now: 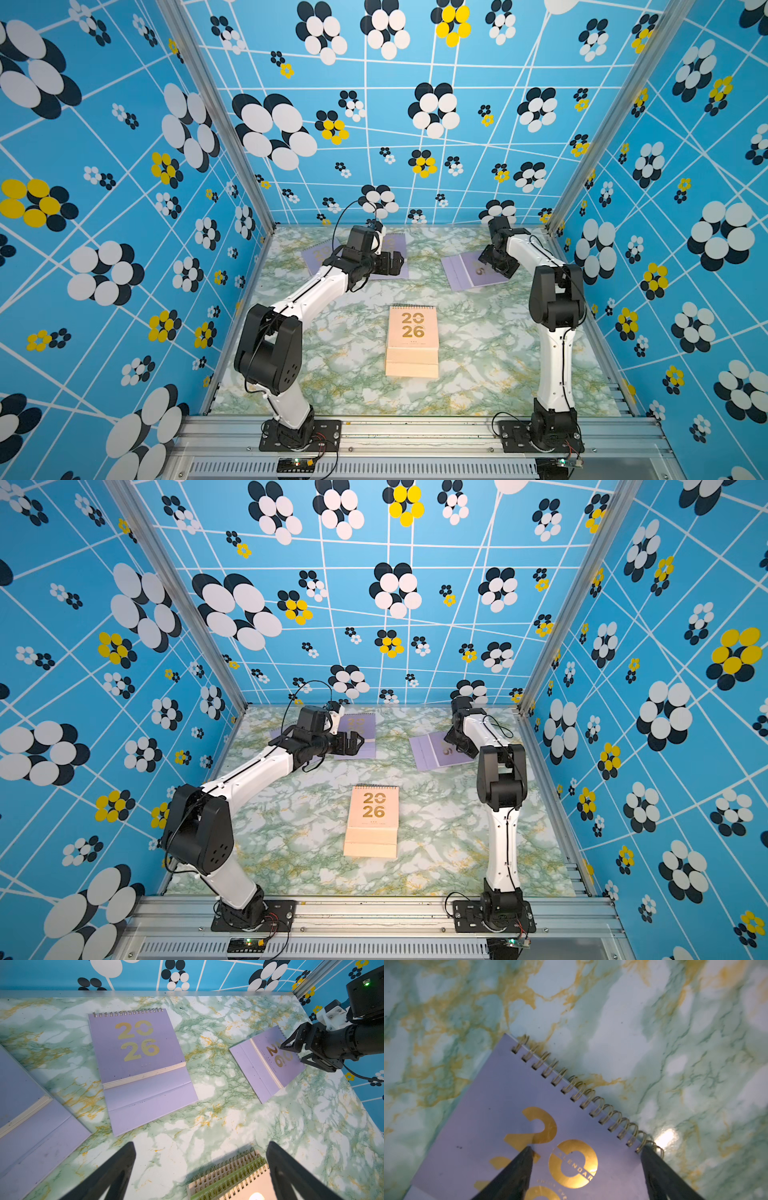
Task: Stack the calendars
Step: Adjust the calendar at the center of the board.
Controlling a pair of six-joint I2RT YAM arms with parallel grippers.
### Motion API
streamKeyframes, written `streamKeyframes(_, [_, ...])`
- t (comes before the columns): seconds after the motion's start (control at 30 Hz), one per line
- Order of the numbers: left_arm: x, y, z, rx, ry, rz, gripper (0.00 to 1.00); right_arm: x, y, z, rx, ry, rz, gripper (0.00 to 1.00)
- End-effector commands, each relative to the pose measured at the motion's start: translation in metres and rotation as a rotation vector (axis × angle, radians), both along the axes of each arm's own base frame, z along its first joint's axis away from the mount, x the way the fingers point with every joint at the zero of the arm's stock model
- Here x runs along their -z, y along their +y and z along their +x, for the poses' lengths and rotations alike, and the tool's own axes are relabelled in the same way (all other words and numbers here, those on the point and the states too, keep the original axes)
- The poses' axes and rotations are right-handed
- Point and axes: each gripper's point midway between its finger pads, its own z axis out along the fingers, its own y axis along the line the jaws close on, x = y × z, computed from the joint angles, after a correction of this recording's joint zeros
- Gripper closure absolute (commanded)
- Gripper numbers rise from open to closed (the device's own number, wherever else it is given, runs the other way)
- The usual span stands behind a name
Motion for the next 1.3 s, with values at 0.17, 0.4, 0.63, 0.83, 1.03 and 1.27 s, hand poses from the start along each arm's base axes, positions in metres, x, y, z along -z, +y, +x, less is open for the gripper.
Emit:
streamKeyframes(0.17, [-0.019,0.002,-0.003,0.006,-0.056,-0.008,0.01,0.011,-0.019,-0.027,0.020,0.087,-0.029,0.17])
streamKeyframes(0.4, [-0.023,0.000,-0.001,0.010,-0.065,-0.024,0.00,-0.001,-0.025,-0.042,0.015,0.065,-0.027,0.16])
streamKeyframes(0.63, [-0.027,-0.007,0.006,0.029,-0.075,-0.041,0.00,-0.021,-0.036,-0.063,0.046,0.034,-0.026,0.16])
streamKeyframes(0.83, [-0.025,-0.012,0.006,0.040,-0.070,-0.053,0.01,-0.019,-0.042,-0.064,0.045,0.022,0.000,0.16])
streamKeyframes(1.03, [-0.029,-0.011,0.005,0.041,-0.077,-0.051,0.00,-0.016,-0.037,-0.030,0.008,-0.002,0.045,0.17])
streamKeyframes(1.27, [-0.031,-0.008,0.003,0.040,-0.080,-0.037,0.01,0.008,-0.041,-0.015,0.019,0.018,0.060,0.19])
